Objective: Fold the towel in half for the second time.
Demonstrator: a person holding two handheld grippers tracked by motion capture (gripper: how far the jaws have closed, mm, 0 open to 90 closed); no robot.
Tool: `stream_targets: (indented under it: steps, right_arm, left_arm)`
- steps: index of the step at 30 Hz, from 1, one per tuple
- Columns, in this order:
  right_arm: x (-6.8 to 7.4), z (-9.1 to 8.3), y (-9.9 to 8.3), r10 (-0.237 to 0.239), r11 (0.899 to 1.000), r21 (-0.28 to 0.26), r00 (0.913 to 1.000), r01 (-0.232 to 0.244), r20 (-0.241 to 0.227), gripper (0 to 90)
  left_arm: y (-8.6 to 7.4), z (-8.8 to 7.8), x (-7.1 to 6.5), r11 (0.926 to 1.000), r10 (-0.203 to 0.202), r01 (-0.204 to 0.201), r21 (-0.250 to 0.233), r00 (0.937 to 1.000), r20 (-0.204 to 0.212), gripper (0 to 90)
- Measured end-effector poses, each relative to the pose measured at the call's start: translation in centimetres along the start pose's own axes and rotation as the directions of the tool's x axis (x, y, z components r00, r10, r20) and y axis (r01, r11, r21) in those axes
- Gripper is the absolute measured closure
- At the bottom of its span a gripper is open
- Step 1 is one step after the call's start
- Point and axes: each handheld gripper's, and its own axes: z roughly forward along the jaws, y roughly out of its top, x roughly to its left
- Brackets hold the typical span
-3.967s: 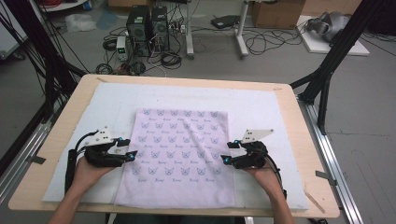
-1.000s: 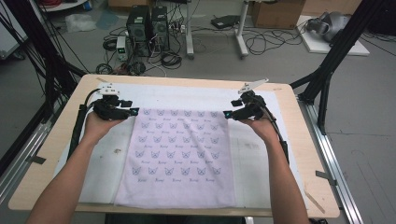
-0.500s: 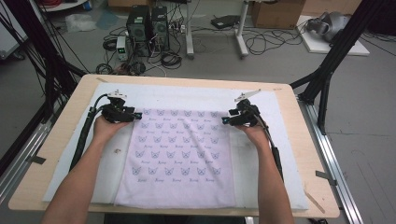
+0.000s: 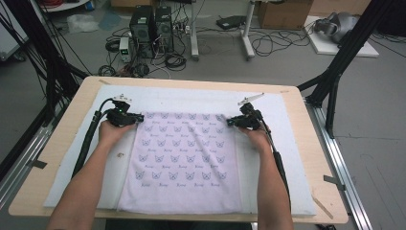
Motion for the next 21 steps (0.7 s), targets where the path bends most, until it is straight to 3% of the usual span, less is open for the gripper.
stream_targets:
  steps: [3, 5, 8, 10, 14, 18, 21]
  right_arm:
    - [0.3, -0.8, 0.3, -0.02, 1.0, 0.006, 0.9998, 0.02, -0.001, 87.4]
    - [0.6, -1.8, 0.6, -0.04, 0.999, -0.028, 0.9992, 0.04, -0.01, 87.6]
    - [1.6, -3.3, 1.2, -0.081, 0.995, -0.058, 0.9966, 0.08, -0.019, 87.6]
    - [2.6, -4.6, 1.3, -0.101, 0.992, -0.082, 0.9947, 0.1, -0.017, 87.7]
    - [5.1, -7.4, 0.1, -0.131, 0.981, -0.152, 0.9901, 0.122, -0.051, 87.6]
    - [7.7, -8.3, -3.0, -0.153, 0.983, -0.113, 0.9836, 0.142, -0.095, 87.5]
    - [9.0, -8.2, -5.5, -0.143, 0.989, -0.054, 0.9801, 0.137, -0.138, 86.5]
  left_arm:
    - [0.4, -1.1, -0.2, 0.9991, 0.022, -0.021, -0.037, 0.9996, 0.015, 85.7]
    - [0.8, -2.1, -0.6, 0.9968, 0.051, -0.05, -0.063, 0.9983, 0.026, 85.8]
    - [1.0, -4.0, -1.7, 0.9873, 0.11, -0.106, -0.118, 0.9937, 0.024, 85.8]
    - [0.5, -5.3, -2.3, 0.9815, 0.126, -0.12, -0.149, 0.9914, 0.034, 85.8]
    - [-2.1, -7.5, -4.1, 0.9695, 0.165, -0.152, -0.193, 0.9849, 0.054, 85.8]
    - [-5.6, -9.0, -5.9, 0.9638, 0.196, -0.175, -0.201, 0.9768, 0.087, 85.7]
    - [-8.1, -9.6, -6.9, 0.9681, 0.206, -0.184, -0.17, 0.9709, 0.122, 84.3]
